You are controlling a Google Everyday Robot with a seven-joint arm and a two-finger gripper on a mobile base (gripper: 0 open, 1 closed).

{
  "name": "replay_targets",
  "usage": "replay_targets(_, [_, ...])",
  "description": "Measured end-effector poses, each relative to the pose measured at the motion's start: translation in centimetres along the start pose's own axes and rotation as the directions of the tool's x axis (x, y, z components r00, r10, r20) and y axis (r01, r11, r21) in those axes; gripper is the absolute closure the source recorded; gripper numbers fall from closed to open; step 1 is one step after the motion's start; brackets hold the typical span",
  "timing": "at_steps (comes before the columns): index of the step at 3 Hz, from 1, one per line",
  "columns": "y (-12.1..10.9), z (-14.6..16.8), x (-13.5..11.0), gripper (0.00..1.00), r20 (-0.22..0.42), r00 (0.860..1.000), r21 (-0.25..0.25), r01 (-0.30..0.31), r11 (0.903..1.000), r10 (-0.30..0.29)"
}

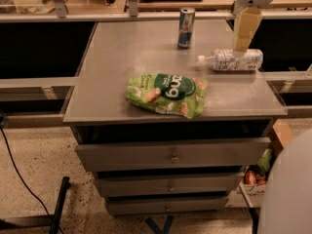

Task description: Place blue plastic bottle upright

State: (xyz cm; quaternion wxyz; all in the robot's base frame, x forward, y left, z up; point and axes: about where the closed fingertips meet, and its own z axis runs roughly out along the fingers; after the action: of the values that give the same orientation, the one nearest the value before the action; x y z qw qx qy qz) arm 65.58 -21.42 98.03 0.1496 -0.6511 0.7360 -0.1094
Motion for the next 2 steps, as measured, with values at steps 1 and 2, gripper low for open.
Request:
replay_targets(1, [-0.9,3.2,1.8,0.0,-0.035,0.999,-0.014,0.019,0.9997,-0.019])
replay_targets(2, [-1.1,6.4,3.4,0.0,-0.046,0.999,-0.04,0.024,0.9989,-0.026])
